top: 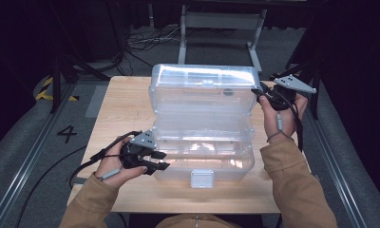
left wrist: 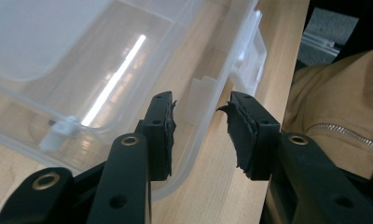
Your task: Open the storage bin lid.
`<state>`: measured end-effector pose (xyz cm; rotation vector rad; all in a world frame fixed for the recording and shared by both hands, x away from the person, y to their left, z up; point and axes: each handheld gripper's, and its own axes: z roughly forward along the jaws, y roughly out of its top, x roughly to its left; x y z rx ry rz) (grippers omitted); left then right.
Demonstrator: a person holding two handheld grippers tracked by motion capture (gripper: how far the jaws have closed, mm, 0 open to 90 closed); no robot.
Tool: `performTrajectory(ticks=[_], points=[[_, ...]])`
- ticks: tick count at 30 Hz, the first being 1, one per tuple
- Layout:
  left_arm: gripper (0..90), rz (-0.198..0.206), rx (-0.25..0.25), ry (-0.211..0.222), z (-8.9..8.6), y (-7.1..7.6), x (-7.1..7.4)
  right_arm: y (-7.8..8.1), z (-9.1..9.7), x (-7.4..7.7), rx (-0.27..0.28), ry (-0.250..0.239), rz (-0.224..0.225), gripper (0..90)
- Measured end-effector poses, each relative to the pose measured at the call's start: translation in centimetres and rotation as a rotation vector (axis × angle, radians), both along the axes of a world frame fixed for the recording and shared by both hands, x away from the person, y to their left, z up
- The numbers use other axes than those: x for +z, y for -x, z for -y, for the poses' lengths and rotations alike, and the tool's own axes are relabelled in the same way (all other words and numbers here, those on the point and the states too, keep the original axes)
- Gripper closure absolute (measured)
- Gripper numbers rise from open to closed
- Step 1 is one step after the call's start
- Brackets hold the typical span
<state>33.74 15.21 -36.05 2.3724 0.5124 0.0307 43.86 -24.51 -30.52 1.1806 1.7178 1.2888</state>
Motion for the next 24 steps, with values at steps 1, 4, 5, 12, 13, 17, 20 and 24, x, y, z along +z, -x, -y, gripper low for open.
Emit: performTrajectory(ticks=[1, 4, 5, 12, 13, 17, 20, 24], points=[[60.6, -0.004, -0.002, -0.009, 0.2, 0.0, -0.3, -0.1, 0.0, 0.0, 0.001, -0.001, -0.003, 73.7], [59.3, -0.010, -0.017, -0.037, 0.8, -0.2, -0.9, -0.3, 0.1, 0.0, 0.004, -0.009, -0.009, 73.6], [59.2, -0.017, -0.023, -0.042, 1.0, -0.2, -1.2, -0.4, 0.1, 0.1, 0.004, -0.011, -0.012, 73.5], [58.9, -0.042, -0.049, -0.089, 2.1, -0.5, -2.5, -0.8, 0.1, 0.2, 0.010, -0.015, -0.026, 73.4], [58.9, -0.047, -0.047, -0.094, 2.2, -0.5, -2.6, -1.0, 0.2, 0.2, 0.012, -0.014, -0.030, 73.3], [58.9, -0.070, -0.052, -0.094, 2.3, -0.8, -3.4, -1.1, 0.2, 0.3, 0.014, -0.011, -0.040, 73.3], [61.2, -0.083, -0.055, -0.088, 2.3, -1.1, -4.3, -1.5, 0.2, 0.4, 0.014, -0.012, -0.044, 73.4], [65.0, -0.076, -0.070, -0.087, 2.4, -1.2, -4.7, -1.7, 0.2, 0.4, 0.014, -0.013, -0.045, 73.5]])
